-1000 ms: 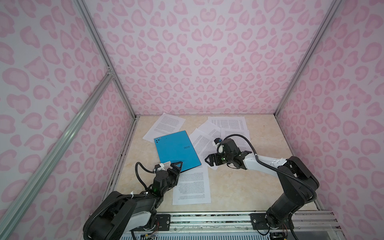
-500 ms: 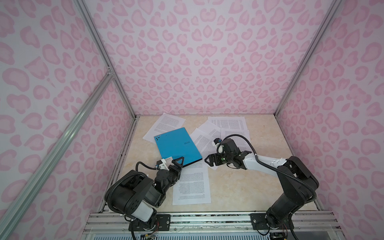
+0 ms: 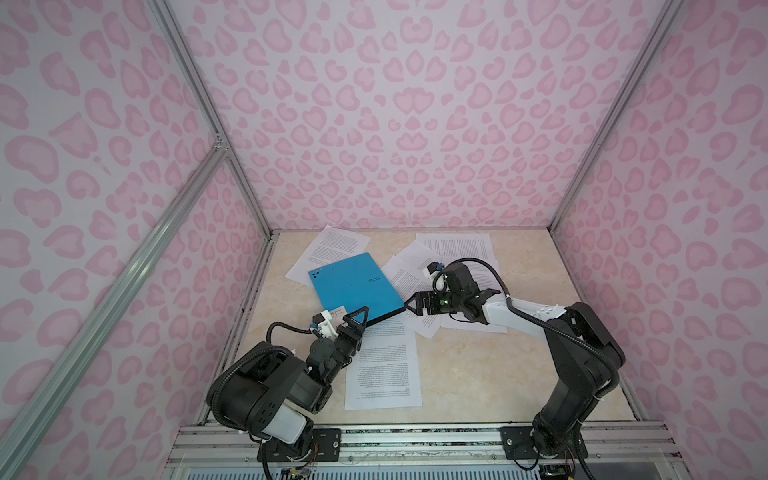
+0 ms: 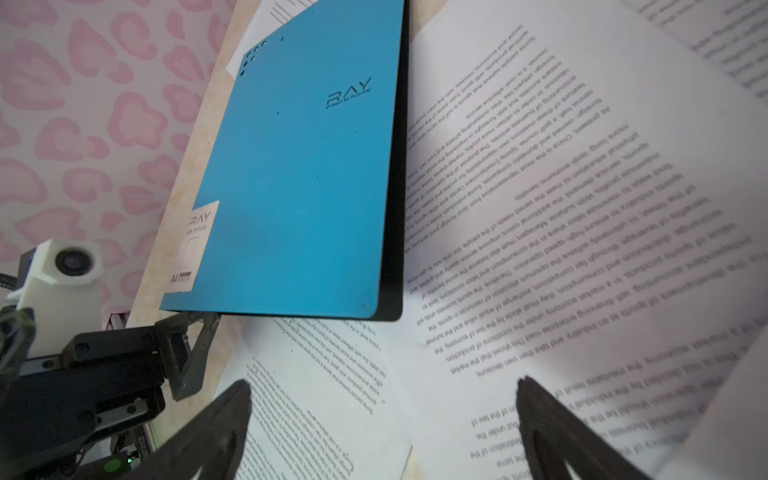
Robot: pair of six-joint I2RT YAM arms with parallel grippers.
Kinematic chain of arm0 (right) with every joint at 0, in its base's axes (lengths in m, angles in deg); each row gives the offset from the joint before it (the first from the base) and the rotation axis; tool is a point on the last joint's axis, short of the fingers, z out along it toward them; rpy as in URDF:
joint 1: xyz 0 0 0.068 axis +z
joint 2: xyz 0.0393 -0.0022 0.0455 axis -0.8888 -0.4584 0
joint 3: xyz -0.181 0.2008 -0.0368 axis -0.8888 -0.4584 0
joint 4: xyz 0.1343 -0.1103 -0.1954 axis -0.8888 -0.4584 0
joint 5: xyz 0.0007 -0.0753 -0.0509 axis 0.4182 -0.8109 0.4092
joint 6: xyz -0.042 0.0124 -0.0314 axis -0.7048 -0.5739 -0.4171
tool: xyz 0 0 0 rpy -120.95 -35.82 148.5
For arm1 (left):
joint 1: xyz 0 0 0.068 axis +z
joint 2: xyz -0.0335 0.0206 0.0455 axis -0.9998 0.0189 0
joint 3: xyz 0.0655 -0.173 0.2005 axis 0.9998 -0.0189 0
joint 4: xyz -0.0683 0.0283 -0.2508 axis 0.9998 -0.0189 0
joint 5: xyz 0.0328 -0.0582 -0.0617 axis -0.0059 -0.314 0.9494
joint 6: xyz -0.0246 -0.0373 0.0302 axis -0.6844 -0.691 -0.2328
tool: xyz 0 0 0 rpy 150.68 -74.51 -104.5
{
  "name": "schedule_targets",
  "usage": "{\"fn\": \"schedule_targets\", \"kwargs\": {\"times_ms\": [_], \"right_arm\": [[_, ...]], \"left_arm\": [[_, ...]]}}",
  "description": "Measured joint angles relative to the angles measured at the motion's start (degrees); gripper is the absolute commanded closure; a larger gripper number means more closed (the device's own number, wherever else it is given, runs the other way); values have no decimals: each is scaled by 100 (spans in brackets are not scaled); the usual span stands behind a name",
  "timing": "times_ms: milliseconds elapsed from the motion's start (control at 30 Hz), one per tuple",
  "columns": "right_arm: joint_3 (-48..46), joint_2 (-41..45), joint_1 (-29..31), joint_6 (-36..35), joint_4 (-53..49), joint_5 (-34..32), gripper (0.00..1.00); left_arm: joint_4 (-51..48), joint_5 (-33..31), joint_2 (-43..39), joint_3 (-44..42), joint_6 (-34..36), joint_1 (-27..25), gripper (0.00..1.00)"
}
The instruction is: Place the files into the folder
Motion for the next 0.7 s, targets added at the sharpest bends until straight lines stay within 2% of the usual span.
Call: {"fn": "schedule_targets", "kwargs": {"times_ms": [333,700], "right_arm": [[960,-975,221,538,105,446,4],[1287,-1351,291,890,330,811,9]], "left_arm": [[-4,127,-83,-7,4,0,5],[-4,136,-116,-46,2,0,5]]}}
